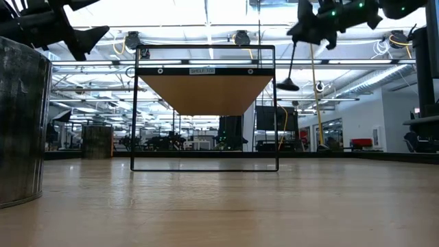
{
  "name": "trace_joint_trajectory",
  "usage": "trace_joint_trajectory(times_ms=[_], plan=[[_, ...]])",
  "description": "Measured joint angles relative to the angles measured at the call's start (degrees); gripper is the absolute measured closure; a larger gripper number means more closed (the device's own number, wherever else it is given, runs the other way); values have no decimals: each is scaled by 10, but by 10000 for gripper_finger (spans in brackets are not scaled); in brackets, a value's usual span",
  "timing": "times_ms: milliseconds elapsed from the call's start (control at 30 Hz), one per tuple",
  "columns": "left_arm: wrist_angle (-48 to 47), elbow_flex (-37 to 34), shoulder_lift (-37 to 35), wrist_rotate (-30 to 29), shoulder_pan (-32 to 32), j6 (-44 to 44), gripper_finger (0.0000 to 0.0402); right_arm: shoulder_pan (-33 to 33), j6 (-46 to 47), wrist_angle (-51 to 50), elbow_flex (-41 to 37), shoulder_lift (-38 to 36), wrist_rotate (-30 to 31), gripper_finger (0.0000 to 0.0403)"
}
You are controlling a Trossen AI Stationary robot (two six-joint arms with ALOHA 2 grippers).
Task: Pick & Place candle stick holders
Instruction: Put the top black candle holder on the shelf
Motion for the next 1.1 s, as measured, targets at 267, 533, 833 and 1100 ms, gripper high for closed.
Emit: trace_joint_trajectory(times_ms=[267, 533, 833, 1100], plan=[[1, 0, 0, 0, 0, -16, 4, 44, 2, 1, 24, 3, -13, 273], [3, 0, 0, -1, 0, -20, 4, 80, 2, 48, 46, 47, -13, 274], [1, 0, 0, 2, 0, -43, 4, 100, -18, 61, 141, 174, -28, 274], [-49, 0, 0, 16, 0, -35, 4, 99, -23, 51, 210, 260, -29, 271]])
